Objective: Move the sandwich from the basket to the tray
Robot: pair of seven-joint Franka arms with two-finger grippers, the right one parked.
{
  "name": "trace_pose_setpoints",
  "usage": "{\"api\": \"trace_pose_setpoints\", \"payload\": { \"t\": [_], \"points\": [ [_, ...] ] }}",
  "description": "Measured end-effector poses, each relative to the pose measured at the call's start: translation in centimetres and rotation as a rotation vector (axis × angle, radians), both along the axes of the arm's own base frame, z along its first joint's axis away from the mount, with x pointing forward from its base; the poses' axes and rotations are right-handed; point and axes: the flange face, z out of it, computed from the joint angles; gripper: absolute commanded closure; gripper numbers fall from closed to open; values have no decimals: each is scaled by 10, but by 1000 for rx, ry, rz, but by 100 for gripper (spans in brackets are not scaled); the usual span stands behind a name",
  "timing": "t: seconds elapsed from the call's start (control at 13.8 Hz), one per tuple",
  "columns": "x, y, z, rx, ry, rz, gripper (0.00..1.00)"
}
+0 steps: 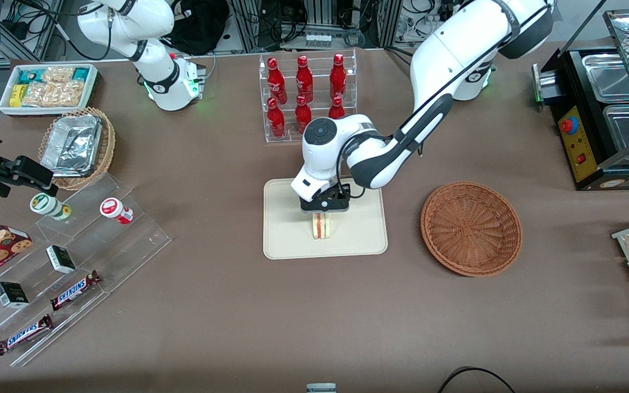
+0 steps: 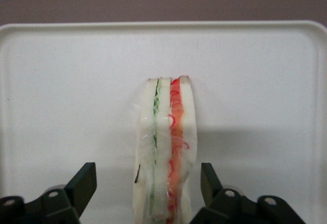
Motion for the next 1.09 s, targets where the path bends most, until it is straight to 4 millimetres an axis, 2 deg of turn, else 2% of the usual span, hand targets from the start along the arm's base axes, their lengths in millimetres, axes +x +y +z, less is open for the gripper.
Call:
{"api": "trace_pose_setpoints", "payload": {
  "t": [0.29,0.51,0.8,1.09],
  "points": [
    [26,27,73,1,-96,135,0],
    [47,64,126,39,-149,233,0],
    [63,136,189,106,-73,392,0],
    [78,235,243,133,79,347,0]
  ]
}}
